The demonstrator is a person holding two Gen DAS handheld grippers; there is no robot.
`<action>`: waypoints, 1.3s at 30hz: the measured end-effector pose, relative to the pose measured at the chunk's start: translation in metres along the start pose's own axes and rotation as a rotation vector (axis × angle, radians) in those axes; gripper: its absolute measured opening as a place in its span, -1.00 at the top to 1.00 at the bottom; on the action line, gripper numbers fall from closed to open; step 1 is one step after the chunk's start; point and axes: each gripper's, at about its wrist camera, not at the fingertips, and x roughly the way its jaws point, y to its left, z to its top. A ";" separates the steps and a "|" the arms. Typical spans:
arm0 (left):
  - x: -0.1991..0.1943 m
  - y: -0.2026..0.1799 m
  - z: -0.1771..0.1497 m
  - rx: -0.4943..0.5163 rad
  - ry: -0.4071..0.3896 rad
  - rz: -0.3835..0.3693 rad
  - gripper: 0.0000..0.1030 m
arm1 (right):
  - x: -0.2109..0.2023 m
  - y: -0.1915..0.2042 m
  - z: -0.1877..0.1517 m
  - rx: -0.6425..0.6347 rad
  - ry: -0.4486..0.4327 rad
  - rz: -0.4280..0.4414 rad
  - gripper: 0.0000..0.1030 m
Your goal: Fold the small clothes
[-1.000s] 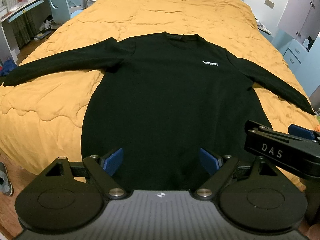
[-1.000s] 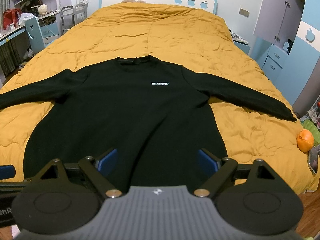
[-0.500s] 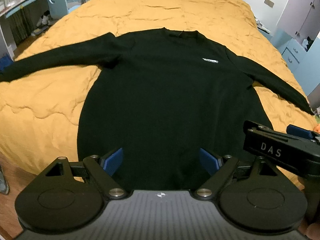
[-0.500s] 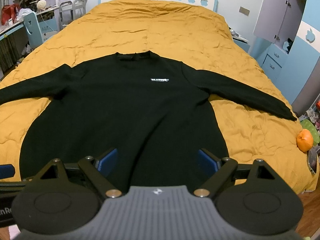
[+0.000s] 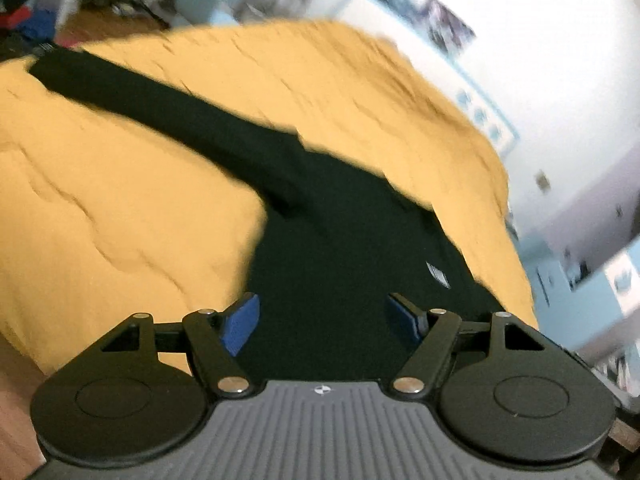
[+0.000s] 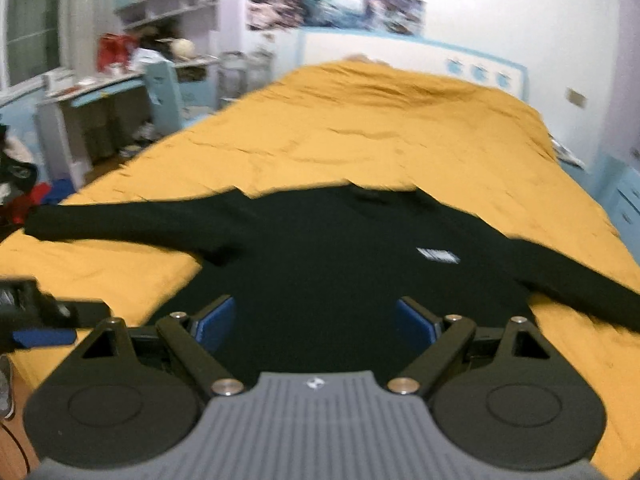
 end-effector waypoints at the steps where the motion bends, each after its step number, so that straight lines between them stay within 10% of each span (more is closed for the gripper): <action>1: -0.002 0.016 0.012 -0.012 -0.043 0.030 -0.65 | 0.010 0.006 0.004 -0.009 -0.015 0.074 -0.61; 4: -0.001 0.065 0.045 -0.065 -0.137 0.146 -0.69 | 0.055 0.026 0.008 -0.020 -0.006 0.211 -0.61; 9: 0.016 0.171 0.092 -0.340 -0.285 0.031 -0.68 | 0.127 0.071 -0.002 -0.173 -0.114 0.145 -0.61; 14: 0.039 0.247 0.118 -0.517 -0.439 0.088 -0.68 | 0.193 0.109 -0.005 -0.350 -0.112 0.094 -0.59; 27: 0.088 0.321 0.157 -0.600 -0.546 0.138 -0.57 | 0.257 0.164 -0.004 -0.433 -0.045 0.154 -0.58; 29: 0.092 0.324 0.158 -0.585 -0.556 0.127 -0.38 | 0.253 0.165 -0.007 -0.417 -0.033 0.177 -0.58; 33: 0.089 0.325 0.154 -0.612 -0.571 0.094 0.79 | 0.246 0.162 -0.013 -0.441 -0.026 0.172 -0.58; 39: 0.082 0.306 0.168 -0.597 -0.618 0.051 0.84 | 0.223 0.133 -0.013 -0.415 -0.016 0.140 -0.58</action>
